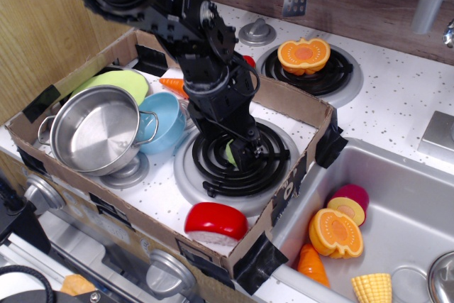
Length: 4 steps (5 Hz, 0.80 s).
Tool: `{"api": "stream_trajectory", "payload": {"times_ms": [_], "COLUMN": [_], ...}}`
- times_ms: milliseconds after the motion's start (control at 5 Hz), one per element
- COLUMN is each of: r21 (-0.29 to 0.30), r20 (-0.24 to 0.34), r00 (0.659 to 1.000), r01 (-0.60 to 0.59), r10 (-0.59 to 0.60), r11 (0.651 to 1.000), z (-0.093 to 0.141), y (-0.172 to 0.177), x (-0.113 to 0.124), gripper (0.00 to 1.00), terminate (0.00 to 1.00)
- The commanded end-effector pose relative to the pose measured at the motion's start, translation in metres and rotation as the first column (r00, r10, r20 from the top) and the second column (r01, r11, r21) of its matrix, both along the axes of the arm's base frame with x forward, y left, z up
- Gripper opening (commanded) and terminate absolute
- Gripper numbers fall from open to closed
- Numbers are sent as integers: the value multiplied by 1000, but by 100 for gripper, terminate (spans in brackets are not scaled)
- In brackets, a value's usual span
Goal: Put broccoli in pot
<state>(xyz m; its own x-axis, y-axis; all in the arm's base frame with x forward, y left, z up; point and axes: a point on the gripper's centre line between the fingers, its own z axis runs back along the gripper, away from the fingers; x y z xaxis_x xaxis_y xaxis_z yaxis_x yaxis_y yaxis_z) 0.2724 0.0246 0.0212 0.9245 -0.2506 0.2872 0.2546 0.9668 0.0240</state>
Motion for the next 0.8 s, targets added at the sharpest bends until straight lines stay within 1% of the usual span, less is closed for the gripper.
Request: {"api": "stream_trajectory", "payload": {"times_ms": [0, 200, 400, 600], "r21": [19, 37, 74, 117], "r20": [56, 53, 53, 30], "r00": [998, 998, 998, 998], "r01": [2, 22, 38, 46], "r10": [-3, -24, -42, -49], "r11": [1000, 999, 997, 992], "z": [-5, -1, 9, 35], "y": [-11, -9, -8, -1], "x": [3, 3, 3, 4], "gripper": [0, 0, 0, 0], "terminate": [0, 0, 0, 0]}}
